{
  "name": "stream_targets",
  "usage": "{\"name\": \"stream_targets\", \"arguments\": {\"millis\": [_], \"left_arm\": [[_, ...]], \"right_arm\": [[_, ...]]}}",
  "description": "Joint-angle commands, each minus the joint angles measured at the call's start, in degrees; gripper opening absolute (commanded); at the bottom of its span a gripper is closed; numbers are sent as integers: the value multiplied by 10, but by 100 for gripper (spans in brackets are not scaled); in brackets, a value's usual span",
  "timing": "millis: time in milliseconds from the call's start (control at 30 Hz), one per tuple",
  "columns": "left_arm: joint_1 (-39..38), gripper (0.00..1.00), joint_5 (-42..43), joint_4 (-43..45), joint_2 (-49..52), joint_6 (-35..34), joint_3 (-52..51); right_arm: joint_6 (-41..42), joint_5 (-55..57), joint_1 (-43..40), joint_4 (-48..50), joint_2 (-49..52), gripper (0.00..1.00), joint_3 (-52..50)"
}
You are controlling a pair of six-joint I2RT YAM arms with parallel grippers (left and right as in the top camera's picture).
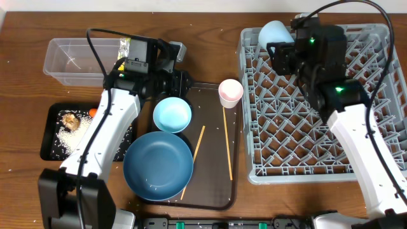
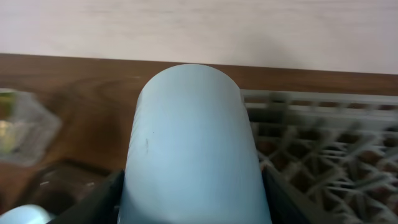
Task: Sort waste into correct bins and load items into the dishwasher rack
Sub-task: 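Carry the blue cup with the right gripper and place it in the rack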
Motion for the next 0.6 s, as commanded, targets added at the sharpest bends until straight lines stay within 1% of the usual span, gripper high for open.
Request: {"name": "stream_targets", "arguments": {"millis": [0, 200, 467, 567], "left_arm": [[0, 41, -7, -2, 16, 1, -8], [0, 41, -7, -7, 27, 1, -8], [0, 41, -7, -7, 27, 1, -8], [0, 41, -7, -7, 27, 1, -8]], "right_arm": [[-16, 71, 8, 0, 32, 50, 10], [-5, 61, 9, -14, 95, 50, 30], [0, 40, 9, -77, 184, 51, 115], [0, 33, 10, -82, 212, 51, 130]]}}
